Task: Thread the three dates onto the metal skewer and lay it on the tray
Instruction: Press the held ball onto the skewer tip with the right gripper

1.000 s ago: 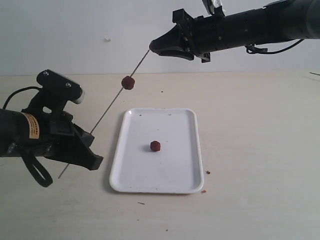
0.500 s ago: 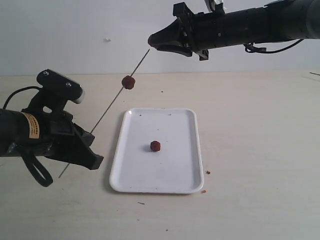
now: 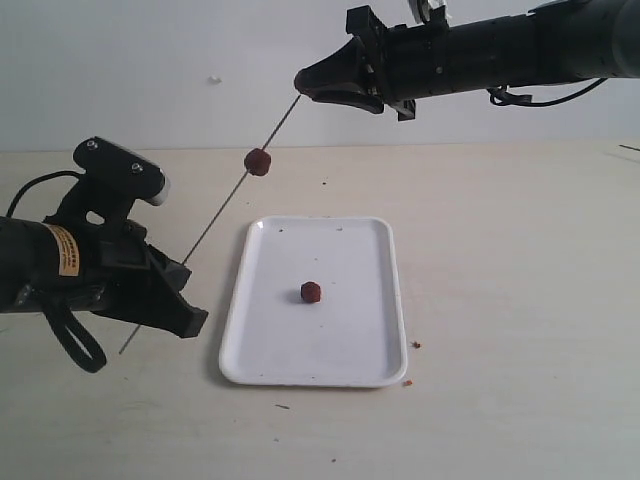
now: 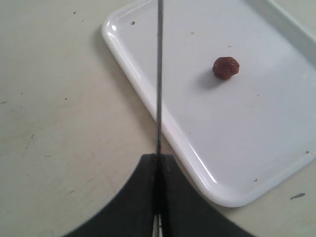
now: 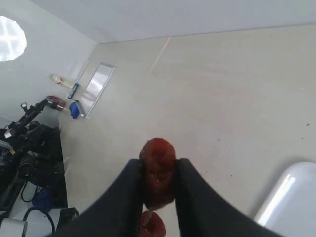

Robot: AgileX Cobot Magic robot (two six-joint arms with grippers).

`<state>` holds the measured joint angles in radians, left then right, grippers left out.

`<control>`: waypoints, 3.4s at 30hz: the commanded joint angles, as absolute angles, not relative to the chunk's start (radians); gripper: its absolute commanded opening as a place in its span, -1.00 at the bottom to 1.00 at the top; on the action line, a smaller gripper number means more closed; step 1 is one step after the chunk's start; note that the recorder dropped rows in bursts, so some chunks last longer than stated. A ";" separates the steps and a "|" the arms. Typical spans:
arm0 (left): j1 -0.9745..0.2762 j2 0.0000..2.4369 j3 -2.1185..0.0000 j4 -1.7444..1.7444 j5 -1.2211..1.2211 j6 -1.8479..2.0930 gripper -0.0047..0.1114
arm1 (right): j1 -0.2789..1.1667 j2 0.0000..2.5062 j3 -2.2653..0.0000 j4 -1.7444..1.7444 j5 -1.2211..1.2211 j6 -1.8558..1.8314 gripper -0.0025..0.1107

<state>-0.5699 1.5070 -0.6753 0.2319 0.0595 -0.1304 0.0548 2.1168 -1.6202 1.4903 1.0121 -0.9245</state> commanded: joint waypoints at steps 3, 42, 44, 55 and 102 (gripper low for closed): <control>-0.568 1.501 -0.673 0.224 0.047 -0.135 -0.92 | 0.053 2.107 -1.626 1.501 1.019 -0.942 -0.54; -0.568 1.501 -0.673 0.224 0.050 -0.138 -0.92 | 0.053 2.107 -1.626 1.497 0.995 -0.968 -0.54; -0.568 1.501 -0.673 0.224 0.047 -0.138 -0.92 | 0.056 2.107 -1.626 1.497 0.999 -0.968 -0.54; -0.568 1.501 -0.673 0.224 0.047 -0.138 -0.92 | 0.077 2.107 -1.626 1.484 1.000 -0.968 -0.54; -0.568 1.501 -0.673 0.224 0.051 -0.138 -0.92 | 0.076 2.109 -1.626 1.455 0.996 -0.994 -0.54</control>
<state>-0.5699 1.5070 -0.6753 0.2319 0.0672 -0.1304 0.0725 2.1168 -1.6202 1.4666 0.9827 -0.9798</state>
